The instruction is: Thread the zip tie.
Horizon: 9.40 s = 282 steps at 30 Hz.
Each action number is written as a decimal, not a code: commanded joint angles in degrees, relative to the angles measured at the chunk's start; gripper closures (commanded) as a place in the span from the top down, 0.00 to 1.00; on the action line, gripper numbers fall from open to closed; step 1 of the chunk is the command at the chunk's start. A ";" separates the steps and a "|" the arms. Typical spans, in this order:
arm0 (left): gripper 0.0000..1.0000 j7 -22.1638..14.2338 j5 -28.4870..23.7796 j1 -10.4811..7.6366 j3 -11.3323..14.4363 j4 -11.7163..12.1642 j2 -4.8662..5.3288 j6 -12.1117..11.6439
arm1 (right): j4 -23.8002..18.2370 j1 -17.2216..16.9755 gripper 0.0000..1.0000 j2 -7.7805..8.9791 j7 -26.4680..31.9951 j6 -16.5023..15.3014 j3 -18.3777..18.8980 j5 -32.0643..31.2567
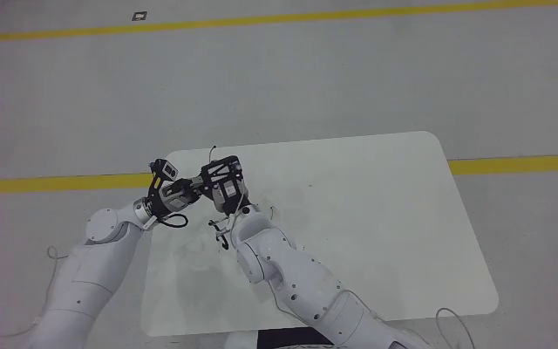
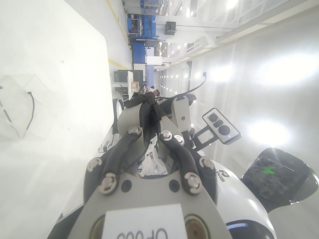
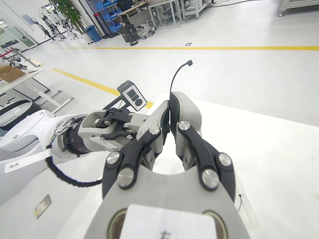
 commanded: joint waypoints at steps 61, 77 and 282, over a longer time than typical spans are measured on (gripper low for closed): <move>0.00 0.00 0.00 0.00 0.00 0.00 0.00 0.00 | -0.40 -1.17 0.00 0.74 2.38 -0.27 -0.28 -2.98; 0.00 0.00 0.00 0.00 0.00 0.00 0.00 0.00 | -0.37 -1.49 0.00 0.93 2.78 -0.05 -0.33 -3.02; 0.00 -2.93 -35.06 -3.89 7.61 2.06 0.67 38.30 | 11.35 12.35 0.27 15.64 -27.59 -6.79 -10.74 -12.80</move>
